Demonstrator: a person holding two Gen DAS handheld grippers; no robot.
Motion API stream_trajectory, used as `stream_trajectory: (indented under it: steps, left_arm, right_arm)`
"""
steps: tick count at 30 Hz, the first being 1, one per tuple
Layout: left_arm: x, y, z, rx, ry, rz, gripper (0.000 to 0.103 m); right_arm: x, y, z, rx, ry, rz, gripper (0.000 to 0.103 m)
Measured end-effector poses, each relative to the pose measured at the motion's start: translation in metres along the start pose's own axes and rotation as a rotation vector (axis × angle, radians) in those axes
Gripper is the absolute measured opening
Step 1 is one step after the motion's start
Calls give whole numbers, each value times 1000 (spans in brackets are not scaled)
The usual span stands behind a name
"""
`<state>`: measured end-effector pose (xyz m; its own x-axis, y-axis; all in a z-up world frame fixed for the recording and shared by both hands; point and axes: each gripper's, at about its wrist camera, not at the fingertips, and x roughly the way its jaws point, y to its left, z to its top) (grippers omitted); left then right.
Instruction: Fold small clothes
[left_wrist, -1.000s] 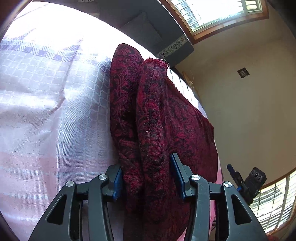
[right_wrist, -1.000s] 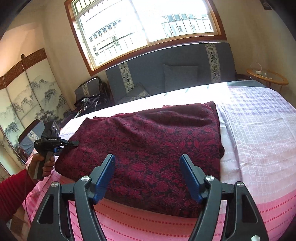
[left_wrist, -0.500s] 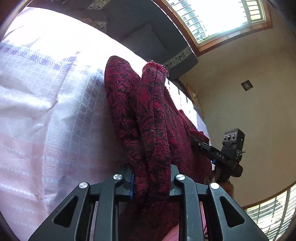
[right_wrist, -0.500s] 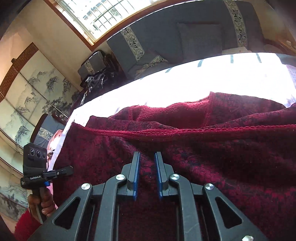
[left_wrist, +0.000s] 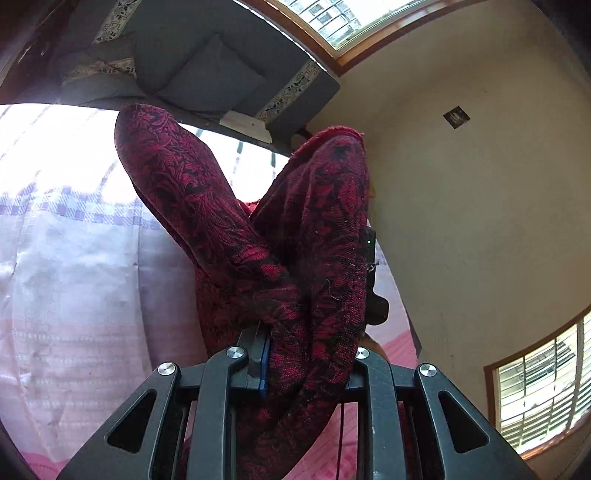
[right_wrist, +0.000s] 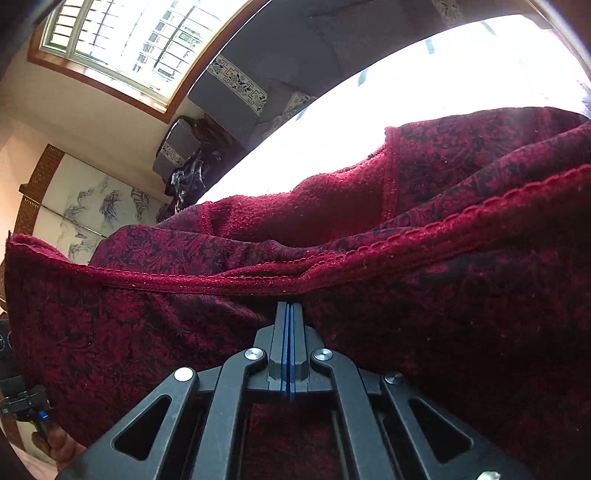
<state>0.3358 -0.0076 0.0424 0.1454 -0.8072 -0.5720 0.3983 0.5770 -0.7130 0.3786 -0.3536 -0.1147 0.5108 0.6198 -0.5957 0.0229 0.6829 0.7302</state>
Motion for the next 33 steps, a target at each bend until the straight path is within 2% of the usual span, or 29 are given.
stream_trajectory:
  steps: [1, 7, 11, 14, 17, 20, 22, 24, 27, 28, 30, 32, 33]
  left_arm:
    - [7, -10, 3, -4, 6, -12, 23]
    - [63, -61, 4, 11, 41, -80, 23]
    - [109, -78, -4, 5, 65, -128, 23]
    - [140, -85, -13, 8, 66, -140, 23]
    - [168, -86, -24, 18, 100, -151, 23]
    - [180, -86, -30, -11, 124, -201, 35]
    - [175, -86, -34, -39, 106, -266, 41]
    - [166, -87, -35, -67, 101, -356, 61]
    - [142, -96, -35, -37, 38, -419, 67]
    - [132, -99, -37, -7, 15, -411, 68]
    - [113, -100, -43, 69, -44, -330, 69]
    - [97, -87, -56, 106, -105, -249, 69]
    - [95, -79, -63, 112, -119, -219, 69]
  right_arm:
    - [-6, -1, -1, 12, -18, 24, 6]
    - [-68, -20, -18, 38, -108, 125, 19]
    - [-105, -50, -32, 83, -135, 174, 24]
    - [-128, -69, -41, 104, -154, 178, 27]
    - [-145, -92, -42, 128, -176, 179, 29]
    - [-152, -108, -45, 160, -176, 213, 29]
    - [-155, -117, -47, 176, -176, 244, 28]
    - [-156, -122, -47, 188, -188, 269, 29]
    - [-159, -133, -49, 234, -197, 306, 30]
    - [-162, -136, -52, 248, -201, 319, 30]
    - [-168, -141, -54, 259, -211, 327, 31]
    - [-177, -146, -58, 281, -226, 354, 42]
    - [-182, -149, -60, 297, -237, 377, 51]
